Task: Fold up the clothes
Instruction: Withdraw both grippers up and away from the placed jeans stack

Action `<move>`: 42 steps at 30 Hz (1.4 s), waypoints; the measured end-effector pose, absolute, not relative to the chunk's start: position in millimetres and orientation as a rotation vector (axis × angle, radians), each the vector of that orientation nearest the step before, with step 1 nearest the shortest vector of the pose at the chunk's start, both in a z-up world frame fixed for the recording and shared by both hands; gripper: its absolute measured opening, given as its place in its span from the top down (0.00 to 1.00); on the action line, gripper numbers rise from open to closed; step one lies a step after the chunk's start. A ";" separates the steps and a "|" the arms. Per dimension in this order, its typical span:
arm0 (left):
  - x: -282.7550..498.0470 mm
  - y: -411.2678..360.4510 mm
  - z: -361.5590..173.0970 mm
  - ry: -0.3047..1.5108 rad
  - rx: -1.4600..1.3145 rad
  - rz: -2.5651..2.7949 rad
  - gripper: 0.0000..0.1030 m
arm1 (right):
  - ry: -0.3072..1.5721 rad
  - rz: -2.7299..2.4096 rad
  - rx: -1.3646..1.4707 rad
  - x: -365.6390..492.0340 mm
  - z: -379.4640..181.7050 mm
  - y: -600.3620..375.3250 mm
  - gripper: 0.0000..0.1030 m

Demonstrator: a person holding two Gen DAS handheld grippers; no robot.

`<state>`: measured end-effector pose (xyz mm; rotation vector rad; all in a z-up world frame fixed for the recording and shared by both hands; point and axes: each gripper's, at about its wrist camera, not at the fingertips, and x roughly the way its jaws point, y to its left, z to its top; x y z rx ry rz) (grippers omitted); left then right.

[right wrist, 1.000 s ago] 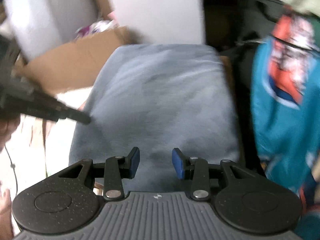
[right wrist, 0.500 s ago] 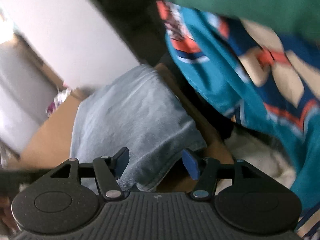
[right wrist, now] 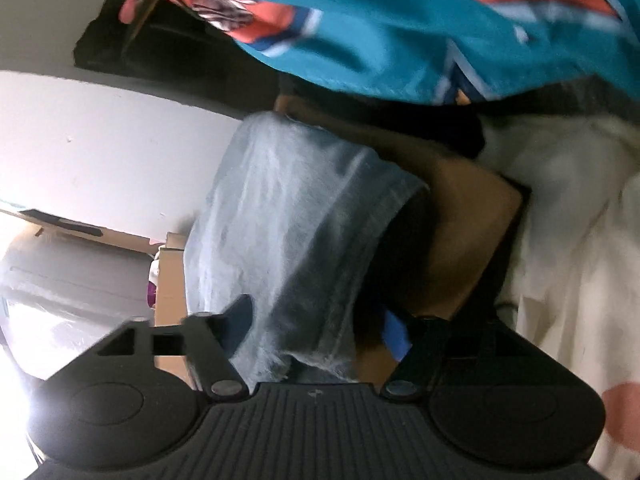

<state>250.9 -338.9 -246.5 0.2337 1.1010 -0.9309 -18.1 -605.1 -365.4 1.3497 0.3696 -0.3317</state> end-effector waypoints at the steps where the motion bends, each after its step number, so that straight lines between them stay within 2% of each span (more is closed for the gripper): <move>1: 251.9 -338.2 -247.6 1.109 0.219 -0.926 0.59 | 0.362 -0.322 1.375 -18.9 -368.3 -605.0 0.59; 2: 252.6 -336.7 -247.1 1.117 0.205 -0.919 0.59 | 0.353 -0.304 1.399 -19.4 -370.7 -604.9 0.71; 4: 253.9 -333.7 -246.1 1.135 0.177 -0.906 0.63 | 0.355 -0.292 1.400 -19.8 -370.6 -603.3 0.75; 11: 259.1 -321.3 -237.6 1.205 0.086 -0.873 0.78 | 0.404 -0.293 1.362 -27.4 -354.1 -601.7 0.76; 13: 259.0 -317.5 -236.2 1.242 0.087 -0.856 0.85 | 0.424 -0.308 1.359 -29.8 -348.6 -599.2 0.76; 14: 258.2 -316.1 -235.2 1.264 0.112 -0.846 0.96 | 0.444 -0.328 1.356 -30.6 -343.4 -597.6 0.76; 17: 255.0 -310.4 -226.8 1.311 0.188 -0.827 0.96 | 0.520 -0.381 1.343 -33.6 -325.0 -592.1 0.77; 20: 250.7 -301.7 -202.5 1.313 0.255 -0.825 0.84 | 0.575 -0.411 1.310 -36.0 -298.7 -587.1 0.76; 22: 250.7 -291.7 -184.8 1.307 0.246 -0.801 0.67 | 0.579 -0.426 1.294 -41.1 -280.1 -586.9 0.76; 23: 251.5 -285.9 -175.3 1.305 0.233 -0.783 0.50 | 0.583 -0.433 1.286 -43.8 -271.4 -587.0 0.76; 24: 252.3 -280.1 -165.8 1.302 0.221 -0.764 0.39 | 0.592 -0.439 1.276 -44.8 -263.5 -587.4 0.76; 28: 254.7 -261.9 -128.9 1.288 0.201 -0.702 0.24 | 0.616 -0.478 1.232 -47.8 -230.4 -588.7 0.73; 29: 254.2 -258.2 -118.1 1.277 0.207 -0.690 0.19 | 0.623 -0.485 1.227 -49.4 -223.0 -588.3 0.66; 30: 253.3 -254.1 -107.1 1.265 0.206 -0.681 0.16 | 0.629 -0.492 1.223 -51.1 -215.5 -587.9 0.56; 32: 250.9 -245.4 -86.7 1.247 0.199 -0.664 0.13 | 0.636 -0.499 1.207 -53.5 -199.4 -586.4 0.46; 33: 250.9 -241.6 -77.7 1.243 0.191 -0.660 0.12 | 0.641 -0.498 1.201 -54.3 -192.8 -585.5 0.35; 35: 251.1 -235.0 -64.2 1.246 0.184 -0.651 0.12 | 0.652 -0.499 1.195 -56.4 -181.2 -583.6 0.21; 42: 237.9 -210.8 -23.4 1.227 0.183 -0.610 0.10 | 0.688 -0.487 1.173 -64.7 -148.9 -576.2 0.04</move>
